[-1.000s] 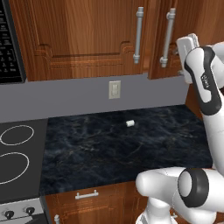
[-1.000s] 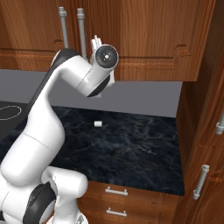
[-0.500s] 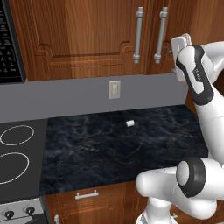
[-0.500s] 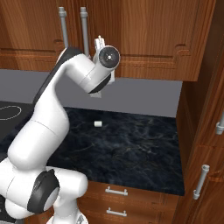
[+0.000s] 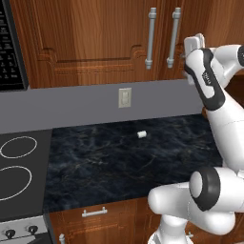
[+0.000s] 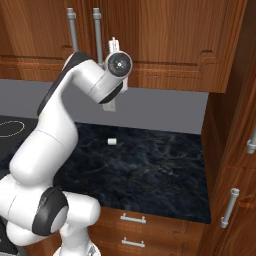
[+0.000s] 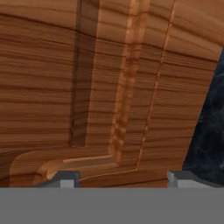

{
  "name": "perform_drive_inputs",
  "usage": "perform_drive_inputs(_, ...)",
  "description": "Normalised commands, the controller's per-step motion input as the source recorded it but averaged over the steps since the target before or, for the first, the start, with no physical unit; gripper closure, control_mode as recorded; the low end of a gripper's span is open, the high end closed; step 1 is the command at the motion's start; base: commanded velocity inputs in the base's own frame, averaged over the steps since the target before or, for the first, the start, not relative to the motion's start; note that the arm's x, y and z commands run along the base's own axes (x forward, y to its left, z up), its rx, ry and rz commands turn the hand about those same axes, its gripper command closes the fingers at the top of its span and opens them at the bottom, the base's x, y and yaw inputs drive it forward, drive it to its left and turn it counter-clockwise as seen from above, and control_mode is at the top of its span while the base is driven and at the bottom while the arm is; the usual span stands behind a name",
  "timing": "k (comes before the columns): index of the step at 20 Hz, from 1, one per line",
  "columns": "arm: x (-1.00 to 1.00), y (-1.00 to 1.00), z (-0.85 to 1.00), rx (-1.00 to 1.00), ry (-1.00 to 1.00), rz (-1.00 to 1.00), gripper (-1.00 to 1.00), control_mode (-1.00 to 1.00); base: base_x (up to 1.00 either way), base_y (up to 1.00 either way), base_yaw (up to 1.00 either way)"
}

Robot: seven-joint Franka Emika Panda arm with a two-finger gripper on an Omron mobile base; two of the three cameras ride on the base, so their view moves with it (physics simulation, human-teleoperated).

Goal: Close all open cabinet doors.

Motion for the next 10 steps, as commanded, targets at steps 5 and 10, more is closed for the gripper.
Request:
perform_drive_inputs(5, 0.21, -0.03, -0.19, 0.04, 0.0, -0.06, -1.0, -1.0, 0.0, 0.0, 0.0)
perform_drive_inputs(10, -0.46, -0.15, -0.11, 0.01, -0.02, -0.13, -1.0, -1.0, 0.0, 0.0, 0.0)
